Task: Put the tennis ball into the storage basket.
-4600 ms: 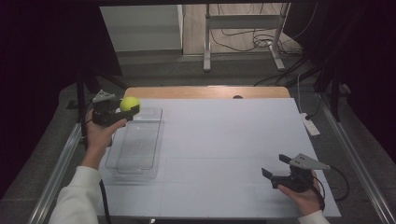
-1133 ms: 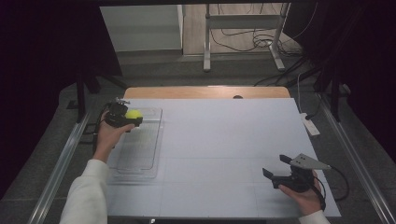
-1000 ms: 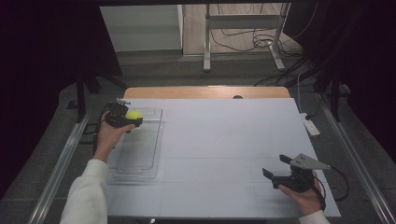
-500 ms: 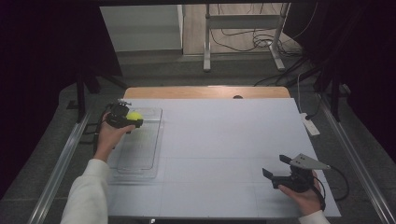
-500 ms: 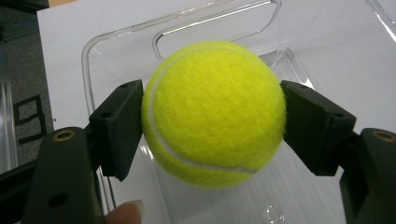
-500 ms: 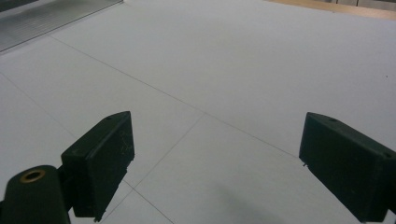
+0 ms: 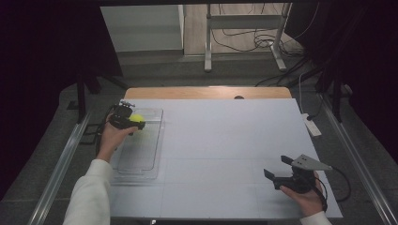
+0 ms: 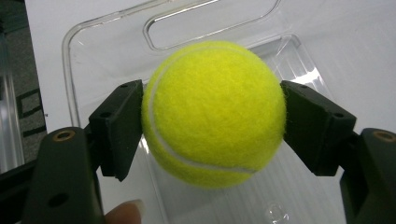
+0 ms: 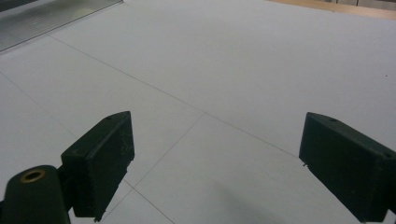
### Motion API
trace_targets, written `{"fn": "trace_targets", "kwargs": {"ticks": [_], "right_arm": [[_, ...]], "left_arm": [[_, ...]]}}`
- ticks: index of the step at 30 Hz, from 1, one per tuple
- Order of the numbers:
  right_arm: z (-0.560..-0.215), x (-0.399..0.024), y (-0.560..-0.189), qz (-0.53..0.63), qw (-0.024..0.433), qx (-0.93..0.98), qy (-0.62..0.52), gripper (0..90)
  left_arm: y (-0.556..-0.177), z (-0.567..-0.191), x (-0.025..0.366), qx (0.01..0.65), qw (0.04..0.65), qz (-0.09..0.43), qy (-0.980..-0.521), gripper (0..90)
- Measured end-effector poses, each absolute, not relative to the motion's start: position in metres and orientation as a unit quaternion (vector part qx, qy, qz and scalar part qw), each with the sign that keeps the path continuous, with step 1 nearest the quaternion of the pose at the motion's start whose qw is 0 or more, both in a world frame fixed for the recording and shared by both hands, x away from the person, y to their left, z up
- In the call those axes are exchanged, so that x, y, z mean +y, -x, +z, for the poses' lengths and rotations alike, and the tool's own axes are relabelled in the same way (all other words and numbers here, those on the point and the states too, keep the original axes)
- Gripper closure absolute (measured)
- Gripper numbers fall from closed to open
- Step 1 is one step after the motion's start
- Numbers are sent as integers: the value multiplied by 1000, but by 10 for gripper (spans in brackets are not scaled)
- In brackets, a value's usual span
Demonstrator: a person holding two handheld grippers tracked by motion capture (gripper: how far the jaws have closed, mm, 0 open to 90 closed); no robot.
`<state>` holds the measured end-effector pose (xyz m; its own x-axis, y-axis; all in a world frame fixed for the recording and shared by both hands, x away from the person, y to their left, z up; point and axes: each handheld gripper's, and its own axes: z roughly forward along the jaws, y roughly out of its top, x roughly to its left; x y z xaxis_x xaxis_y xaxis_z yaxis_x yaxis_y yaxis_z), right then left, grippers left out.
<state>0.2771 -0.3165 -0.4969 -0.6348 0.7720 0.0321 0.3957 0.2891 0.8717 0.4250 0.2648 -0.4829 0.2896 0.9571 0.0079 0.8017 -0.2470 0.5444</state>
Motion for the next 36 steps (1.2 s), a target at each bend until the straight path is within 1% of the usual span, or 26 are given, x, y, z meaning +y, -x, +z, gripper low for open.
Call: {"fn": "trace_targets", "kwargs": {"ticks": [5, 20, 28, 36], "right_arm": [[-497, -316, -277, 462, 203, 777, -376, 106], [-498, -317, -277, 463, 201, 776, -376, 106], [-497, -317, -277, 464, 202, 776, -376, 106], [-497, -317, -277, 464, 203, 776, -376, 106]], "left_arm": [[-427, -487, 262, 575, 209, 165, -774, 263], [-431, -493, 258, 578, 178, 168, -779, 252], [-427, -486, 260, 577, 198, 182, -771, 182], [-418, -473, 264, 562, 254, 191, -763, 139]]}}
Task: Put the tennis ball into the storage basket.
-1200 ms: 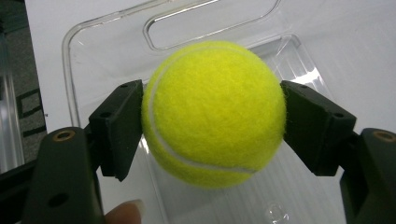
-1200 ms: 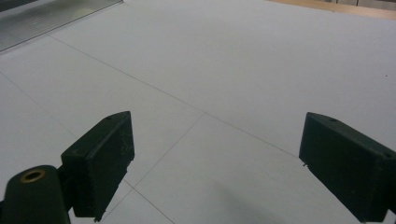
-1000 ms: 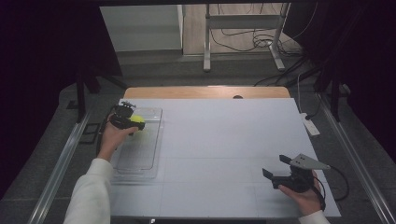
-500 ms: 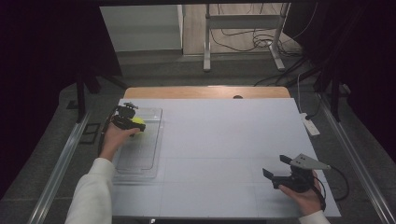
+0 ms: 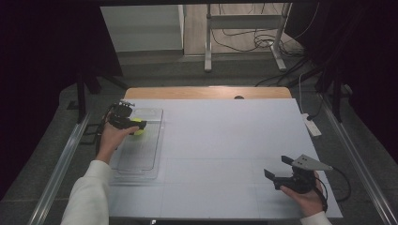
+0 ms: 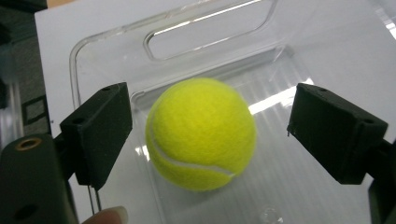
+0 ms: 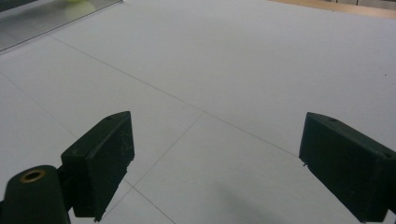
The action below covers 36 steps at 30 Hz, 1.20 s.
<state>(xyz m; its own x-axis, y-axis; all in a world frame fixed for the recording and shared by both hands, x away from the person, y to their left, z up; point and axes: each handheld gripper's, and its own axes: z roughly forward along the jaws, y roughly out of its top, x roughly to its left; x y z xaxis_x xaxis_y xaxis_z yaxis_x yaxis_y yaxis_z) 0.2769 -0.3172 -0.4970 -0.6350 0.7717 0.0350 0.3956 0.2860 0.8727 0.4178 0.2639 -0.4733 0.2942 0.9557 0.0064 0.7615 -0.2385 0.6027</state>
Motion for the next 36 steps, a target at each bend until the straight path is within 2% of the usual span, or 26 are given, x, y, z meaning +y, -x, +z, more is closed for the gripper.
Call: {"fn": "trace_targets", "kwargs": {"ticks": [15, 36], "right_arm": [[-496, -317, -276, 465, 204, 775, -377, 106], [-496, -317, -276, 462, 206, 775, -378, 105]], "left_arm": [[-397, -458, 272, 546, 339, 190, -742, 137], [-352, -440, 264, 487, 418, 191, -743, 131]]}}
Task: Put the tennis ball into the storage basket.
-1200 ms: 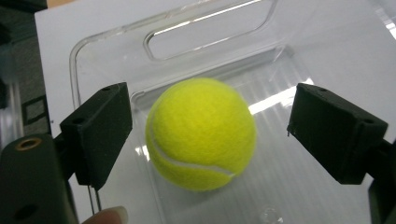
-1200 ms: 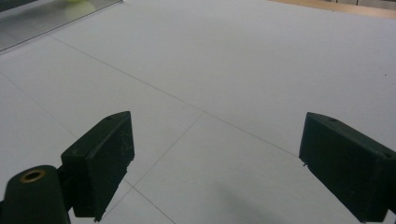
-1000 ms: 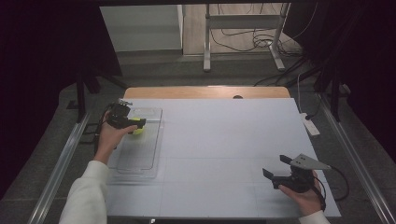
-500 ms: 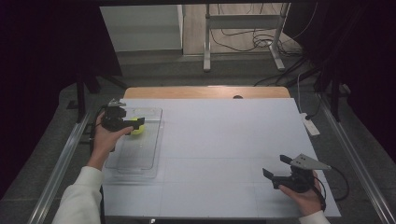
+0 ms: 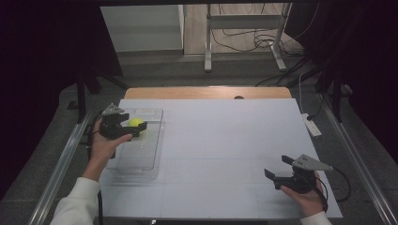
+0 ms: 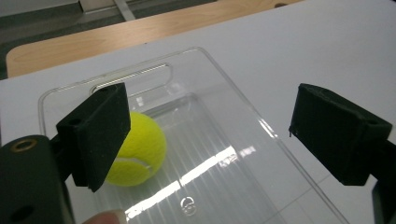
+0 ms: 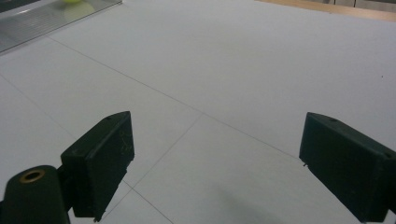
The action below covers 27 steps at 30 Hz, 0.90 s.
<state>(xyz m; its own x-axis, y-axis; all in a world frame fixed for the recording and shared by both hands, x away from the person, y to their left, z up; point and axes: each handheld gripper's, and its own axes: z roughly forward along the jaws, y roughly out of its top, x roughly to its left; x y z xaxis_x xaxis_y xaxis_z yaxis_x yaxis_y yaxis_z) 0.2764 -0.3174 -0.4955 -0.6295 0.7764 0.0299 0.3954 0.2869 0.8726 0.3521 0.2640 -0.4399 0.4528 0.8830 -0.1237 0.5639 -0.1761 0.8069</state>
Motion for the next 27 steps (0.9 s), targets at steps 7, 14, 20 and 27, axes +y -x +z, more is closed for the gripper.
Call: {"fn": "trace_targets", "kwargs": {"ticks": [7, 14, 20, 27], "right_arm": [[-496, -318, -277, 464, 205, 774, -379, 105], [-496, -318, -277, 464, 205, 774, -380, 105], [-496, -319, -278, 464, 206, 772, -382, 105], [-495, -320, -277, 463, 208, 772, -382, 105]], "left_arm": [[-329, -437, 257, 462, 446, 193, -742, 130], [-305, -441, 247, 443, 456, 192, -747, 126], [-285, -449, 237, 429, 463, 189, -752, 120], [-266, -459, 228, 418, 470, 180, -756, 118]]}}
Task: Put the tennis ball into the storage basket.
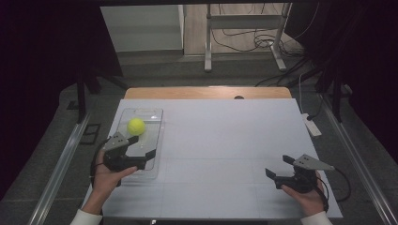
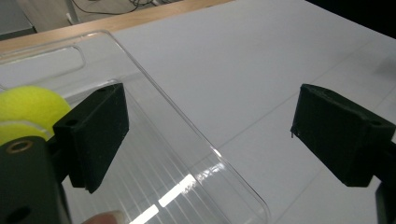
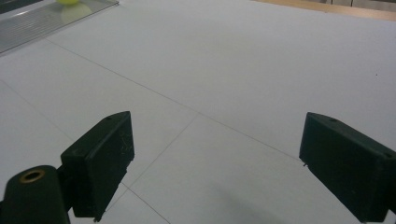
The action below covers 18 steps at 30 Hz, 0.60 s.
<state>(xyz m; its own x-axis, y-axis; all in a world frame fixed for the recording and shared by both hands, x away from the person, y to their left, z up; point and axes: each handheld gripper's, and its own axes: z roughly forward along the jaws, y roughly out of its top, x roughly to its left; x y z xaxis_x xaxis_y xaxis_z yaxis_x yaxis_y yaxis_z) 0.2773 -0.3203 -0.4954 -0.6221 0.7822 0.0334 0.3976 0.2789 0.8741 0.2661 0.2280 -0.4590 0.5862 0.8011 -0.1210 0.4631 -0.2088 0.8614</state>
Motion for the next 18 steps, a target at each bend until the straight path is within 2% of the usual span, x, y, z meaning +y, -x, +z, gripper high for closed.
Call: {"fn": "trace_targets", "kwargs": {"ticks": [18], "right_arm": [[-495, -323, -277, 470, 207, 769, -381, 105]], "left_arm": [[-237, -482, 210, 390, 475, 171, -770, 113]]}}
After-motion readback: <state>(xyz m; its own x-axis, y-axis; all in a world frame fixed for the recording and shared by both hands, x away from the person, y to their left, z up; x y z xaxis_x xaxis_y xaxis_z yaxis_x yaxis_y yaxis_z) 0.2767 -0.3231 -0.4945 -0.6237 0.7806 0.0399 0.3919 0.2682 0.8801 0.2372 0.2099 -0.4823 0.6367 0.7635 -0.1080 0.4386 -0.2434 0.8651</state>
